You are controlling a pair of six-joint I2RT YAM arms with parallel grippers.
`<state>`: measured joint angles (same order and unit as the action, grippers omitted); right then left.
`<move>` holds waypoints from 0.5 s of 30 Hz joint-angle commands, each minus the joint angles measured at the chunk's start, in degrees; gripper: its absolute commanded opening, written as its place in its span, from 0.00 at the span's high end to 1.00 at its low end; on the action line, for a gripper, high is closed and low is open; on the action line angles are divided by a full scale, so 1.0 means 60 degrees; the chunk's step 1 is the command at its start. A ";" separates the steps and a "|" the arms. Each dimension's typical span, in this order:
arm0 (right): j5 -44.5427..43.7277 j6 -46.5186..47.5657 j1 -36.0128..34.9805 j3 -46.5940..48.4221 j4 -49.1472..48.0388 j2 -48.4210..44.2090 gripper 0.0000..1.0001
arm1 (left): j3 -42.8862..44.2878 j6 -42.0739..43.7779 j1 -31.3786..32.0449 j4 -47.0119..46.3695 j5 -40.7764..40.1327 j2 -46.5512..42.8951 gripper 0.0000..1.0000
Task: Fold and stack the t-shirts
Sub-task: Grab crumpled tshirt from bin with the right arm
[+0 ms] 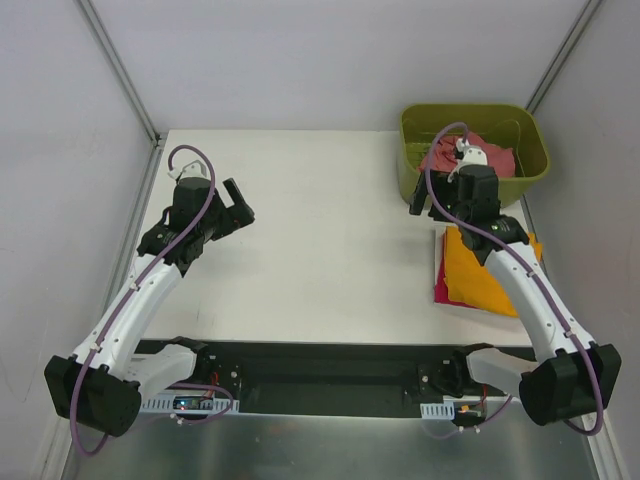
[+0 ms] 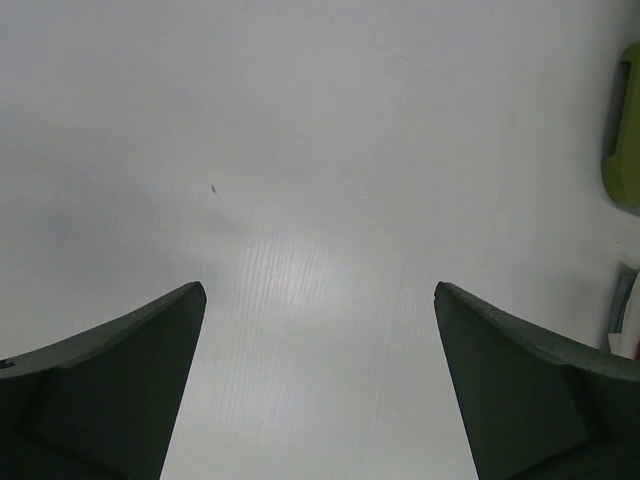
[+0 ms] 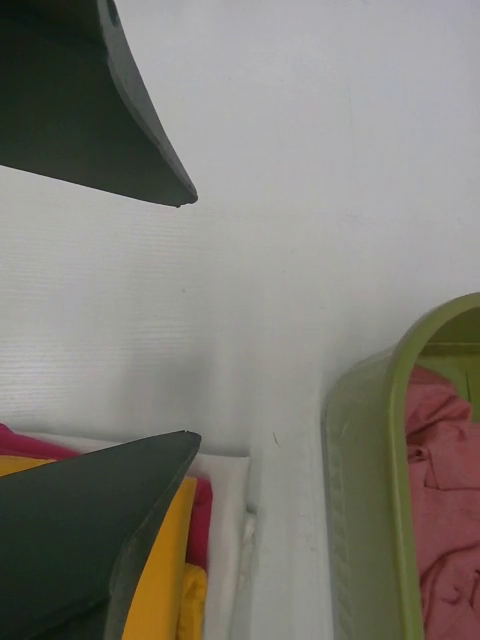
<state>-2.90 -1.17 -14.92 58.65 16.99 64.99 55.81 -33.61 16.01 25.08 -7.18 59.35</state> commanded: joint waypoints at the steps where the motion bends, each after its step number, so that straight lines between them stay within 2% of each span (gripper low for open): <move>1: -0.0994 0.0662 -0.0019 0.1662 0.0140 0.0621 0.00 | 0.0322 -0.0082 -0.0120 0.0083 0.0098 0.0112 0.01; 5: -0.2299 0.1147 0.0127 0.2936 0.0478 0.2144 0.00 | 0.0337 -0.0200 -0.0120 0.0097 0.0449 0.0273 0.01; 10: -0.1730 0.0576 0.1240 0.4721 0.0815 0.3928 0.00 | 0.0278 -0.0200 -0.0120 0.0141 0.0406 0.0289 0.01; 15: -0.1904 0.0706 0.1958 0.6905 0.1560 0.6010 0.00 | 0.0205 -0.0185 -0.0120 0.0185 0.0098 0.0186 0.01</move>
<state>-12.19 2.98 -5.72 90.41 22.61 94.08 55.81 -33.91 16.01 26.02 -5.08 61.43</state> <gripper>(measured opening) 0.994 0.993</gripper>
